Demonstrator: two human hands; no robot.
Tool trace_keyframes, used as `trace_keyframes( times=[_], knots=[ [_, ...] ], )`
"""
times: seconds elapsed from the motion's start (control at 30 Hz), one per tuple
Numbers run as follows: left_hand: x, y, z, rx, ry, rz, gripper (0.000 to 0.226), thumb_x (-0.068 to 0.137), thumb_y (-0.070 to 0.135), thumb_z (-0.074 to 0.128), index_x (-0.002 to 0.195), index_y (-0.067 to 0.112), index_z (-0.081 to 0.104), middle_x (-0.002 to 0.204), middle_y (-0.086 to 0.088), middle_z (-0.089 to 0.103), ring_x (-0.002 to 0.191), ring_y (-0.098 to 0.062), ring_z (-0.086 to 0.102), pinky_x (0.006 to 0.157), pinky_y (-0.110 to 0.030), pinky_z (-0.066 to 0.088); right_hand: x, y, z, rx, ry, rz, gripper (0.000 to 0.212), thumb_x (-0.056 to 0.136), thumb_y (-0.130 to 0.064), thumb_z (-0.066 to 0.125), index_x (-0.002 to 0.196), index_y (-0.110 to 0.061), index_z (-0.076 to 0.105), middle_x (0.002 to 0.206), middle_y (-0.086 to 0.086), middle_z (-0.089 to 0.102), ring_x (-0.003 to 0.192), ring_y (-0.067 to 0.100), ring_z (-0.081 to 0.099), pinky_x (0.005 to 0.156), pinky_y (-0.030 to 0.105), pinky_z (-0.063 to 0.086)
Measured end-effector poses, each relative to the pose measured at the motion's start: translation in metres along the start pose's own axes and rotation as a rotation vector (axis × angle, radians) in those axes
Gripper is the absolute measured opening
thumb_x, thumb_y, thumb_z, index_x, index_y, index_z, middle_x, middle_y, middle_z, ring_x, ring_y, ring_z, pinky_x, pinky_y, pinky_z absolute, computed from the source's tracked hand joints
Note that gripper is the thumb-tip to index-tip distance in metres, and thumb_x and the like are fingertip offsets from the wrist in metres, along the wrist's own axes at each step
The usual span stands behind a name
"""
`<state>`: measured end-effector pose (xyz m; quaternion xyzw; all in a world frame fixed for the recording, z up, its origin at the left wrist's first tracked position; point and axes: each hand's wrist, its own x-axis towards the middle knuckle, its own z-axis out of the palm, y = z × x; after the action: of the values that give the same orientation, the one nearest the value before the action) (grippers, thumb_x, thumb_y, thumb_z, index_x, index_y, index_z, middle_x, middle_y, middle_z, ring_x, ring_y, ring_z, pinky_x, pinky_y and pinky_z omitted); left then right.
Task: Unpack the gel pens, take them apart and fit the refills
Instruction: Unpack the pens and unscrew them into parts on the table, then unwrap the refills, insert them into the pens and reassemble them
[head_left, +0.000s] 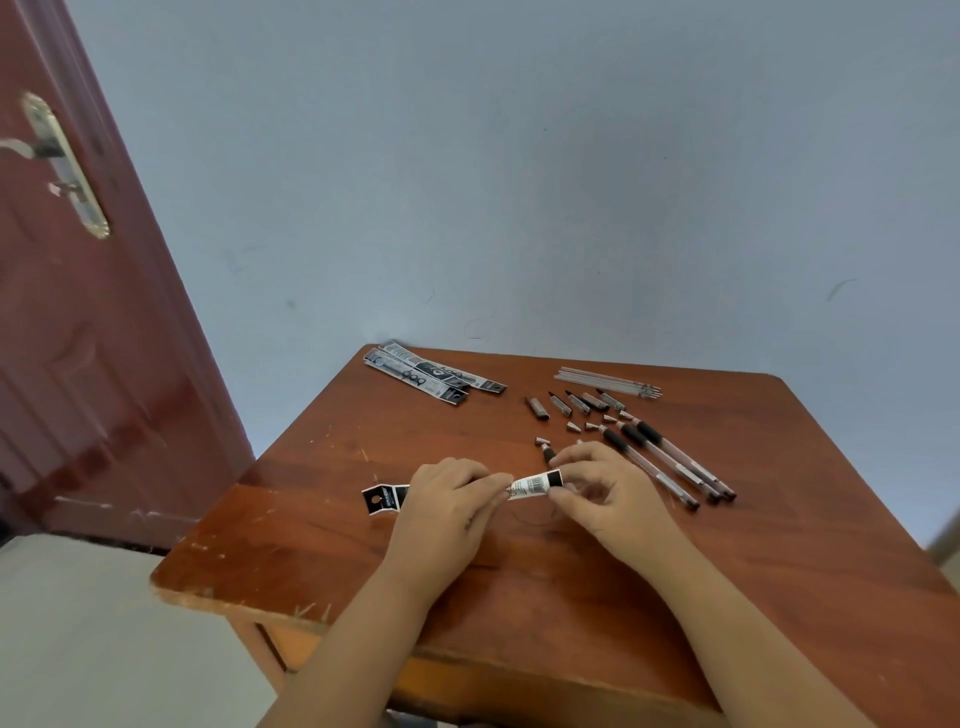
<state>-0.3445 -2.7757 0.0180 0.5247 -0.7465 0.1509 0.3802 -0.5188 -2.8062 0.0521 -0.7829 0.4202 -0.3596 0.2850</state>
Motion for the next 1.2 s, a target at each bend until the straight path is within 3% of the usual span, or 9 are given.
trace_keyframes(
  times=[0.17, 0.3, 0.37, 0.47, 0.63, 0.77, 1.0, 1.1, 1.2],
  knots=[
    [0.002, -0.003, -0.004, 0.074, 0.034, -0.167, 0.029, 0.08, 0.027, 0.045, 0.078, 0.018, 0.072, 0.067, 0.002, 0.065, 0.067, -0.009, 0.049, 0.06, -0.021, 0.031, 0.002, 0.003, -0.011, -0.105, 0.183, -0.015, 0.01, 0.078, -0.009, 0.064, 0.086, -0.011, 0.07, 0.082, -0.019, 0.048, 0.074, -0.002, 0.047, 0.065, 0.001, 0.039],
    [0.004, -0.008, -0.005, 0.168, 0.019, -0.282, 0.009, 0.073, 0.013, 0.063, 0.072, 0.016, 0.072, 0.065, -0.001, 0.065, 0.058, -0.023, 0.06, 0.062, -0.032, 0.035, 0.007, 0.011, -0.023, -0.227, 0.311, -0.007, 0.011, 0.077, -0.005, 0.063, 0.086, -0.006, 0.07, 0.086, -0.004, 0.054, 0.08, 0.005, 0.047, 0.075, 0.019, 0.037],
    [0.009, -0.009, -0.012, 0.201, -0.04, -0.412, 0.011, 0.08, 0.009, 0.062, 0.083, 0.014, 0.071, 0.077, -0.005, 0.067, 0.072, -0.028, 0.06, 0.07, -0.035, 0.034, 0.008, 0.014, -0.031, -0.214, 0.384, 0.037, 0.011, 0.08, -0.005, 0.061, 0.087, -0.006, 0.069, 0.086, -0.002, 0.053, 0.086, 0.011, 0.048, 0.074, 0.021, 0.037],
    [0.019, -0.025, -0.021, 0.277, -0.135, -0.488, 0.022, 0.091, 0.019, 0.048, 0.103, 0.017, 0.066, 0.098, -0.005, 0.065, 0.093, -0.026, 0.054, 0.074, -0.032, 0.032, 0.01, 0.017, -0.037, -0.132, 0.472, 0.116, 0.012, 0.083, -0.009, 0.058, 0.09, -0.006, 0.067, 0.088, 0.0, 0.055, 0.079, 0.011, 0.047, 0.062, 0.01, 0.032],
    [0.039, -0.056, -0.019, 0.415, -0.274, -0.496, 0.026, 0.094, 0.027, 0.041, 0.105, 0.023, 0.064, 0.103, -0.001, 0.063, 0.099, -0.022, 0.053, 0.077, -0.031, 0.032, 0.008, 0.017, -0.021, -0.126, 0.417, 0.06, 0.01, 0.082, -0.011, 0.059, 0.087, -0.008, 0.068, 0.082, -0.004, 0.054, 0.072, -0.004, 0.044, 0.061, 0.008, 0.032],
    [0.05, -0.07, -0.003, 0.397, -0.344, -0.557, 0.027, 0.094, 0.027, 0.04, 0.107, 0.026, 0.063, 0.107, -0.001, 0.061, 0.105, -0.021, 0.05, 0.088, -0.033, 0.03, 0.008, 0.014, -0.002, -0.15, 0.355, -0.039, 0.007, 0.078, -0.005, 0.064, 0.08, -0.004, 0.07, 0.074, -0.005, 0.054, 0.07, -0.006, 0.044, 0.063, 0.007, 0.032],
    [0.053, -0.084, 0.013, 0.36, -0.366, -0.525, 0.031, 0.095, 0.025, 0.038, 0.121, 0.021, 0.054, 0.126, -0.001, 0.054, 0.121, -0.022, 0.042, 0.105, -0.044, 0.021, 0.01, 0.015, -0.001, -0.129, 0.357, -0.033, 0.008, 0.079, -0.007, 0.063, 0.081, -0.005, 0.07, 0.073, -0.006, 0.053, 0.068, -0.005, 0.045, 0.061, 0.006, 0.035],
    [0.053, -0.074, 0.007, 0.233, -0.146, -0.397, 0.035, 0.086, 0.022, 0.042, 0.104, 0.004, 0.065, 0.104, -0.014, 0.066, 0.1, -0.034, 0.06, 0.09, -0.047, 0.041, 0.01, 0.013, -0.001, -0.138, 0.346, -0.032, 0.009, 0.079, -0.007, 0.063, 0.083, -0.005, 0.071, 0.073, -0.008, 0.052, 0.068, -0.004, 0.046, 0.061, 0.006, 0.035],
    [0.046, -0.043, 0.001, 0.08, -0.025, -0.141, 0.04, 0.079, 0.024, 0.038, 0.094, 0.003, 0.068, 0.087, -0.013, 0.07, 0.083, -0.029, 0.064, 0.077, -0.034, 0.049, 0.009, 0.01, -0.002, -0.101, 0.298, -0.03, 0.009, 0.079, -0.009, 0.063, 0.082, -0.007, 0.071, 0.071, -0.013, 0.051, 0.068, -0.001, 0.049, 0.063, 0.005, 0.038]
  ],
)
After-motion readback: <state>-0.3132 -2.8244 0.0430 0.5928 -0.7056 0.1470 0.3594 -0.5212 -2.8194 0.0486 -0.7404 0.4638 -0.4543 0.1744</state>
